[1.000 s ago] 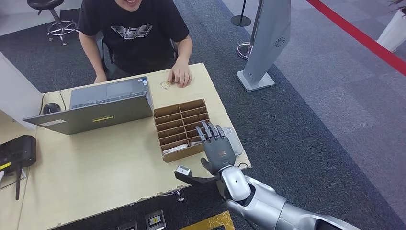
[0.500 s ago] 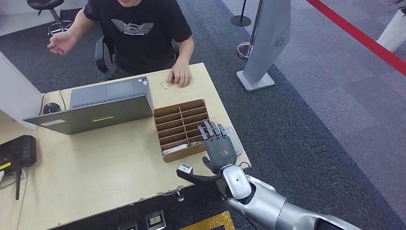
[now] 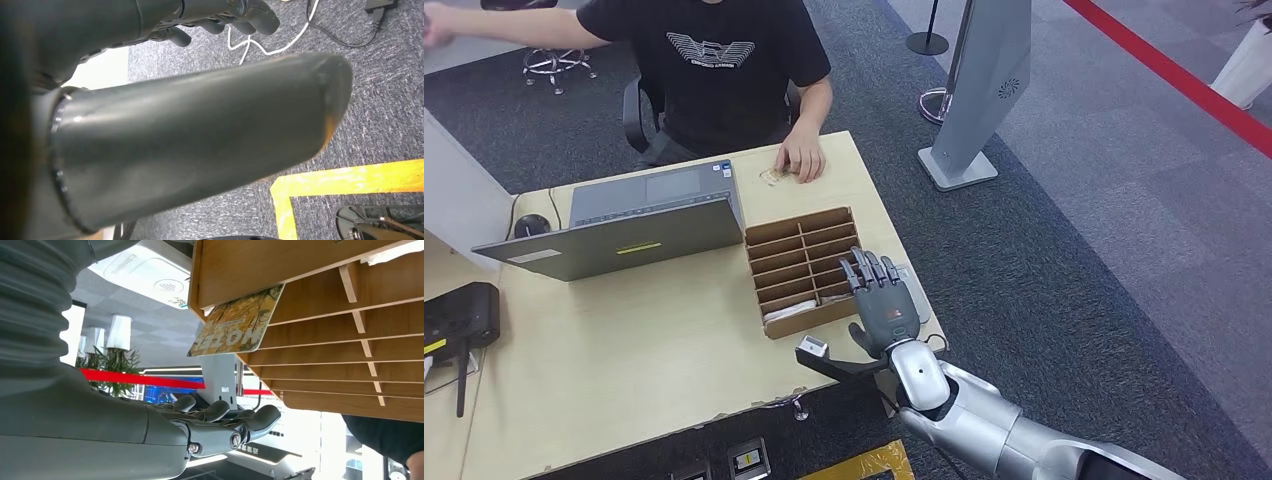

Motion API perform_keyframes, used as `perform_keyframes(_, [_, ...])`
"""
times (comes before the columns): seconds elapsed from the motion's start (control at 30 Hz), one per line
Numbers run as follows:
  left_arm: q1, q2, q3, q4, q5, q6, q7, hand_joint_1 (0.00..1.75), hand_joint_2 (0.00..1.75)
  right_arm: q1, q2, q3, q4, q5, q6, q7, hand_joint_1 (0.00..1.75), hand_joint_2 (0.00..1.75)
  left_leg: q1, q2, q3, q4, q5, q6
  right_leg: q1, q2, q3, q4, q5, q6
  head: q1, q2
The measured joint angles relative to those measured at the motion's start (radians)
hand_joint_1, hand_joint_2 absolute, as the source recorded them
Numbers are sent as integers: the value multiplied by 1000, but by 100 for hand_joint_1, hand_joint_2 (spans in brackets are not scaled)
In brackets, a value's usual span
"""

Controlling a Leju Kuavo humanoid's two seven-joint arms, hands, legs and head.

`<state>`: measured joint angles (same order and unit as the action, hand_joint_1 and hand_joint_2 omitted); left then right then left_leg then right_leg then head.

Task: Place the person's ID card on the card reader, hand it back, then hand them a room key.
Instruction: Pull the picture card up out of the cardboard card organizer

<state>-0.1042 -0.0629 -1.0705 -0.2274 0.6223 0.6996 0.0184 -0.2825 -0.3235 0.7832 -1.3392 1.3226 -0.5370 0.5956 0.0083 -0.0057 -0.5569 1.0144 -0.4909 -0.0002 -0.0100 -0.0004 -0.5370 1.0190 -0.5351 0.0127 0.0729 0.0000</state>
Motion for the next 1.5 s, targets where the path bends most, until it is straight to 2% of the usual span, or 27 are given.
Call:
perform_keyframes(1.07, [2,0,24,0,-39,0,-4,0,0,-7,0,-3,16,18,-9,23,0,175,0,0,0,0,0,0,0,0,0,0,0,0,0,0])
perform_keyframes(1.5, [3,0,24,0,-46,0,-4,0,0,-2,0,-13,16,24,-5,31,15,175,0,0,0,0,0,0,0,0,0,0,0,0,0,0])
